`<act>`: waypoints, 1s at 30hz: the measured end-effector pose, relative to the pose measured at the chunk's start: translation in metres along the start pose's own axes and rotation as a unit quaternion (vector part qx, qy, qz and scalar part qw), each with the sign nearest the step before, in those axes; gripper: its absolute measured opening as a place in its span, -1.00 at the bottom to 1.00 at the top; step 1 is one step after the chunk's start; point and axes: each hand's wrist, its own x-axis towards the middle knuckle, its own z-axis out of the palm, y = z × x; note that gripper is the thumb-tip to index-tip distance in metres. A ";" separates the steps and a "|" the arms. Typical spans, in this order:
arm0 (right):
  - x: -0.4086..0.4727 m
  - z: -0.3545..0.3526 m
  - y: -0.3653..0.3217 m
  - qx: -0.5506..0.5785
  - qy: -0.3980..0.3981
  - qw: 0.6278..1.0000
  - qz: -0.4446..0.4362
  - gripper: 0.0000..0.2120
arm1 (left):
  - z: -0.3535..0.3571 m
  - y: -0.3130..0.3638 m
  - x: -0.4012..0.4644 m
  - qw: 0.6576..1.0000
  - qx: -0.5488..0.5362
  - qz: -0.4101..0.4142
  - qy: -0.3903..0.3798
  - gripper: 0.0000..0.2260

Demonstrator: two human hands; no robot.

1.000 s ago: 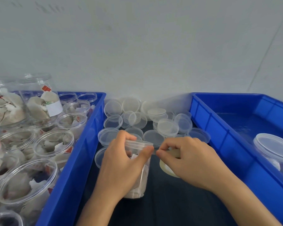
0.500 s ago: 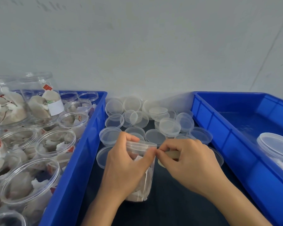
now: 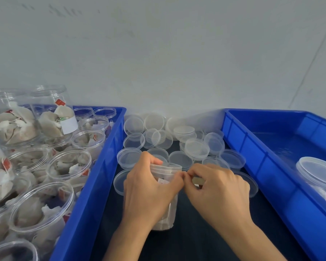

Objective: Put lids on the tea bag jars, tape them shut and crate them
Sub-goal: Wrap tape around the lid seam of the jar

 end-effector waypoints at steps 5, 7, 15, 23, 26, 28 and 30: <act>0.012 0.011 0.001 -0.062 -0.019 0.997 0.036 -0.69 | -0.008 0.002 -0.002 0.999 0.011 -0.005 0.032 -0.54; 0.023 0.009 0.013 -0.111 0.000 0.989 0.095 -0.66 | -0.012 0.006 -0.004 0.998 -0.015 -0.003 0.061 -0.56; 0.029 0.009 0.011 -0.033 0.013 0.999 0.003 -0.75 | -0.020 0.000 0.005 0.991 -0.119 -0.035 0.044 -0.63; 0.010 0.017 0.007 0.011 -0.119 0.993 0.020 -0.74 | -0.017 -0.014 0.002 0.993 -0.098 -0.054 0.048 -0.66; 0.001 0.017 0.003 0.009 -0.146 0.989 0.026 -0.74 | -0.015 -0.017 0.002 0.994 -0.089 -0.047 0.047 -0.66; -0.005 0.016 -0.001 0.007 -0.168 0.985 0.025 -0.70 | -0.013 -0.019 0.001 0.994 -0.087 -0.042 0.045 -0.66; -0.011 0.013 -0.002 0.008 -0.192 0.981 0.022 -0.69 | -0.013 -0.019 0.001 0.995 -0.082 -0.041 0.045 -0.67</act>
